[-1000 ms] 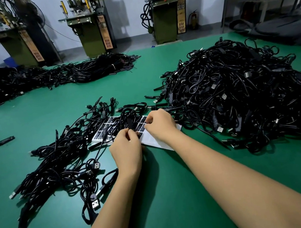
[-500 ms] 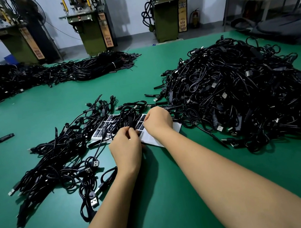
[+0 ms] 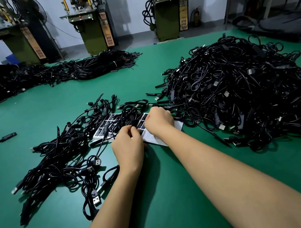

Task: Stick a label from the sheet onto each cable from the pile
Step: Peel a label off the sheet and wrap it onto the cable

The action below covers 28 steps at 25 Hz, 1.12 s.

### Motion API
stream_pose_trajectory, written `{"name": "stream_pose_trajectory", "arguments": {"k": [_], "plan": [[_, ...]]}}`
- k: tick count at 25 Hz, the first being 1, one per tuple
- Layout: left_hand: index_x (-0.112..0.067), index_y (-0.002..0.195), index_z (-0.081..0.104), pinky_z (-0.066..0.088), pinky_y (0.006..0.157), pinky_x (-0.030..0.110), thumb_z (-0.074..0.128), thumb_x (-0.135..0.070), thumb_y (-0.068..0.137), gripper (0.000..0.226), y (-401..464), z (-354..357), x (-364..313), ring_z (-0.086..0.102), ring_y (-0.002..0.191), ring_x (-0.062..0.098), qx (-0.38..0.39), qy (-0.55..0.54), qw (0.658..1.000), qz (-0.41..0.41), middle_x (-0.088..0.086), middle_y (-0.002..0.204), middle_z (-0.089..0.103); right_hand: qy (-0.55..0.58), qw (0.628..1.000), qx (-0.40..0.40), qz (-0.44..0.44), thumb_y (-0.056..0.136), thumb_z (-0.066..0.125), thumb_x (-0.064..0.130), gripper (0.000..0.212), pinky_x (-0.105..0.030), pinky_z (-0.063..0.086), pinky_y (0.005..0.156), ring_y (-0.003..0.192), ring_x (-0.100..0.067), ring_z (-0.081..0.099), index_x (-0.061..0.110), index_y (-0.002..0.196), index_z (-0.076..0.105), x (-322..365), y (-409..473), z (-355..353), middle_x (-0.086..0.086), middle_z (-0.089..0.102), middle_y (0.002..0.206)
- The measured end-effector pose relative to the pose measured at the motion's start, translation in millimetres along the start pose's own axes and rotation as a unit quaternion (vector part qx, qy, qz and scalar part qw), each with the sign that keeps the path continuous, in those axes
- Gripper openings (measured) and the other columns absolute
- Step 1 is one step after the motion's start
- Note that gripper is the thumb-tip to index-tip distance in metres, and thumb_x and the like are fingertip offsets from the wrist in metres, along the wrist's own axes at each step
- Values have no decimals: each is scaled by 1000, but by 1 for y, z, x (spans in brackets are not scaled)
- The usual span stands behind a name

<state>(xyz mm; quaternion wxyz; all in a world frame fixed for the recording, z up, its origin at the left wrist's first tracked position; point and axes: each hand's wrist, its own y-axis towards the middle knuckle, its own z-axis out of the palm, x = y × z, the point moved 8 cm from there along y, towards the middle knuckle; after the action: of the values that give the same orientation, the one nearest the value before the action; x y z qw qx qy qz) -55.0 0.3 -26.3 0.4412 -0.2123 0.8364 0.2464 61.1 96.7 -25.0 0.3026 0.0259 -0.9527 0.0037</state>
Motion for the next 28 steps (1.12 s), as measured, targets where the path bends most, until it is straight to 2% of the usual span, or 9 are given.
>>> {"name": "stream_pose_trajectory", "arguments": {"k": [3, 5, 8, 12, 18, 22, 24, 26, 28], "plan": [[-15, 86, 69, 37, 66, 24, 45, -19, 93, 25, 1, 0, 1, 62, 79, 14, -2, 7, 1000, 4, -5, 83, 71, -7, 999, 1, -34, 91, 48, 11, 20, -35, 37, 82, 115, -33, 44, 10, 103, 64, 1, 0, 1, -10, 55, 119], [-16, 85, 69, 34, 61, 17, 45, -19, 93, 25, 2, 1, 1, 61, 78, 12, -2, 11, 1000, 5, -6, 83, 71, -9, 998, 2, -63, 92, 48, 11, 17, -36, 37, 85, 113, -31, 43, 12, 101, 62, 3, -2, 1, -9, 54, 117], [-17, 85, 68, 34, 59, 8, 46, -19, 93, 24, 2, 2, 2, 62, 76, 10, -3, 9, 1000, 4, -7, 82, 71, -15, 995, -5, -103, 95, 50, 14, 6, -33, 34, 79, 108, -27, 44, 18, 91, 52, 6, -6, 0, -5, 55, 111], [-17, 84, 68, 35, 59, 4, 45, -20, 94, 24, 3, 2, 1, 60, 73, 5, -3, 10, 1000, 9, -8, 80, 70, -42, 989, -21, -138, 95, 49, 11, 12, -31, 30, 75, 103, -24, 44, 21, 89, 47, 10, -8, -3, -2, 56, 107], [-18, 87, 68, 34, 58, 4, 45, -21, 94, 24, 3, 1, 1, 59, 73, 1, -3, 18, 1000, 10, -9, 82, 70, 12, 987, -34, -156, 93, 48, 9, 9, -35, 37, 73, 97, -24, 46, 18, 94, 48, 10, -12, -5, -1, 61, 100], [-19, 90, 68, 35, 58, 3, 46, -21, 94, 22, 1, 2, -1, 58, 70, 2, 5, 21, 1000, 21, -8, 81, 70, 52, 975, -73, -202, 86, 48, 0, 20, -37, 43, 73, 90, -25, 51, 15, 97, 55, 15, -23, -12, -1, 60, 93], [-20, 92, 66, 35, 59, 7, 47, -22, 93, 20, 1, 4, -1, 63, 70, 10, 15, 18, 999, 23, -7, 83, 70, 80, 965, -112, -224, 83, 50, -2, 21, -37, 44, 72, 85, -25, 53, 12, 96, 58, 10, -32, -21, -3, 60, 89], [-21, 95, 66, 39, 61, 16, 48, -23, 93, 19, 2, 4, -1, 65, 70, 16, 21, 17, 999, 25, -8, 86, 70, 128, 959, -149, -204, 82, 54, -1, 18, -35, 45, 69, 80, -22, 55, 12, 93, 60, -9, -39, -36, -2, 61, 85], [-23, 96, 67, 44, 64, 21, 50, -25, 93, 17, -1, 5, -4, 65, 68, 16, 30, 11, 999, 41, -10, 86, 70, 199, 954, -172, -146, 81, 58, 0, 16, -31, 46, 66, 74, -19, 57, 15, 89, 61, -40, -43, -51, 2, 62, 78]]}}
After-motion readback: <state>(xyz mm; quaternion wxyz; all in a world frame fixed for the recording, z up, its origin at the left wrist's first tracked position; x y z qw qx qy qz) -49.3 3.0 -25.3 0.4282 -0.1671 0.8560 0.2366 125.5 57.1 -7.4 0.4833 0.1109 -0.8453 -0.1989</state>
